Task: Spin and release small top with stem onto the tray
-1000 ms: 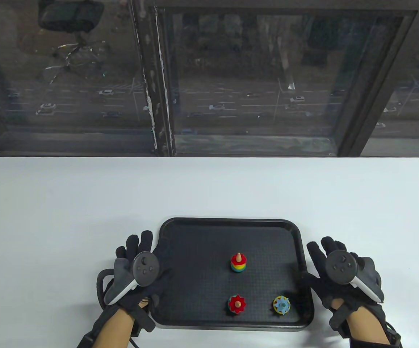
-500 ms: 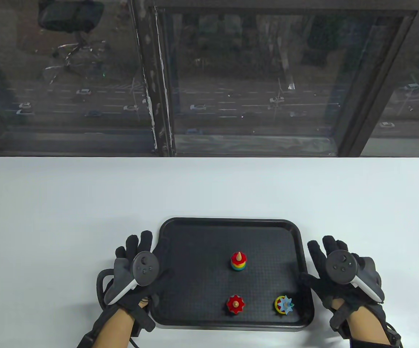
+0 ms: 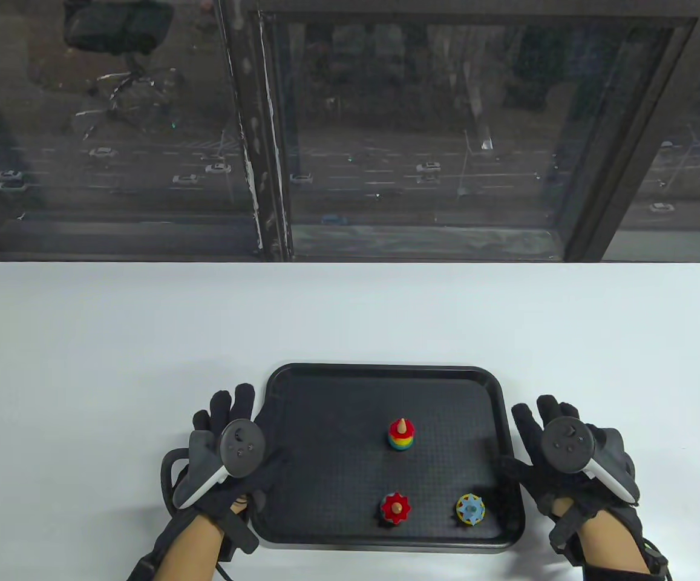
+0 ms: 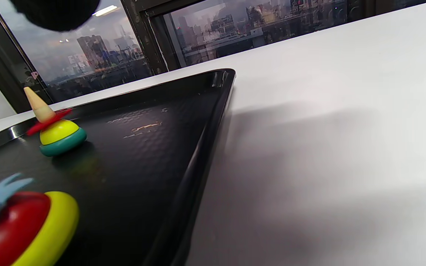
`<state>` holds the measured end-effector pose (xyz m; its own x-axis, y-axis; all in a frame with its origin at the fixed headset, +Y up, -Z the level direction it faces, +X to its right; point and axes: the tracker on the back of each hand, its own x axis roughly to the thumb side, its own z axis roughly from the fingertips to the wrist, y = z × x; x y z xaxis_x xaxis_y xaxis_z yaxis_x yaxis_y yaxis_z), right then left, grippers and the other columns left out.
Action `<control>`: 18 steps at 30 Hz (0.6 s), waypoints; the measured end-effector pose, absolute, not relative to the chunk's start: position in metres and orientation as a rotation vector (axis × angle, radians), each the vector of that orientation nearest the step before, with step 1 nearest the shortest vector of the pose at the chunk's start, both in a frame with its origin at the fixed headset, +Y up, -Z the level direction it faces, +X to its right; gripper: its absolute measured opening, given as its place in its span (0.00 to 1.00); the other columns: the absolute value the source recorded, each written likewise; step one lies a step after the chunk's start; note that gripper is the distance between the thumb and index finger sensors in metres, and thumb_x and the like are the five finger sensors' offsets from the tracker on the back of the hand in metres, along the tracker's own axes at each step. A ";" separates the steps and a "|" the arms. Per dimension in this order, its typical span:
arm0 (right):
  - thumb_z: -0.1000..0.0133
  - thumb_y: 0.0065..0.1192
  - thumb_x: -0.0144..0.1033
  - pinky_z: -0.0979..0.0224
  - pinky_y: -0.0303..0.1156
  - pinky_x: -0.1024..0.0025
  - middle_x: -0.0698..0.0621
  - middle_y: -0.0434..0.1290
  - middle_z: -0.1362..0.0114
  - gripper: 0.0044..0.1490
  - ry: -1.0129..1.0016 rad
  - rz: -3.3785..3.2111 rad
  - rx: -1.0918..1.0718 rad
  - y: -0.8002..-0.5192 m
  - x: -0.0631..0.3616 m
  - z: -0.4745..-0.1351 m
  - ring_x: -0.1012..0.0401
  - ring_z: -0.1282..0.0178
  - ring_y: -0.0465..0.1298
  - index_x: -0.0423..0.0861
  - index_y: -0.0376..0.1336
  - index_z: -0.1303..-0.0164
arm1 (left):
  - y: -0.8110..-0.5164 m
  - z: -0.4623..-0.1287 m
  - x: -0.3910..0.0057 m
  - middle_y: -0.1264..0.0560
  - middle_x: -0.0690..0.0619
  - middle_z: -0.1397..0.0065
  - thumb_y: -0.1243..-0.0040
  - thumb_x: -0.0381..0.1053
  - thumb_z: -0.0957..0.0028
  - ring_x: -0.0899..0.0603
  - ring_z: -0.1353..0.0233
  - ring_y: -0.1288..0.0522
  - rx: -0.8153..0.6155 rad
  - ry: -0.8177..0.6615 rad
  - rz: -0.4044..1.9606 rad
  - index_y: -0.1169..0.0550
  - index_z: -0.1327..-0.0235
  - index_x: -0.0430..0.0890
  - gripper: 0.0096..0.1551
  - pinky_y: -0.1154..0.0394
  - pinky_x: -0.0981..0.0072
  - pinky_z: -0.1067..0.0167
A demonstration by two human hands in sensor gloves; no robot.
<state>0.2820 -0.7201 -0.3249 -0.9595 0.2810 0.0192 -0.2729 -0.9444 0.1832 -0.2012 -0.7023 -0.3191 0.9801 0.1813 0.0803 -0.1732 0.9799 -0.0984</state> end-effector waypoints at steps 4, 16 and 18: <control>0.51 0.46 0.71 0.25 0.34 0.31 0.44 0.26 0.16 0.56 0.260 2.845 0.058 -0.720 0.282 -0.325 0.38 0.16 0.31 0.61 0.32 0.19 | -0.702 -0.319 -0.202 0.59 0.54 0.06 0.58 0.79 0.60 0.34 0.11 0.61 -0.085 -0.091 0.181 0.48 0.19 0.70 0.50 0.59 0.32 0.20; 0.49 0.46 0.68 0.23 0.39 0.32 0.44 0.34 0.16 0.51 0.234 2.855 0.045 -0.718 0.284 -0.325 0.39 0.15 0.38 0.59 0.40 0.19 | -0.704 -0.319 -0.200 0.59 0.54 0.06 0.58 0.79 0.60 0.34 0.11 0.63 -0.097 -0.095 0.171 0.48 0.18 0.70 0.50 0.59 0.32 0.20; 0.49 0.46 0.66 0.23 0.40 0.33 0.44 0.36 0.16 0.49 0.234 2.860 0.044 -0.718 0.283 -0.325 0.41 0.16 0.41 0.58 0.43 0.20 | -0.704 -0.319 -0.200 0.59 0.54 0.06 0.58 0.79 0.60 0.33 0.11 0.63 -0.097 -0.094 0.174 0.48 0.18 0.70 0.50 0.59 0.32 0.20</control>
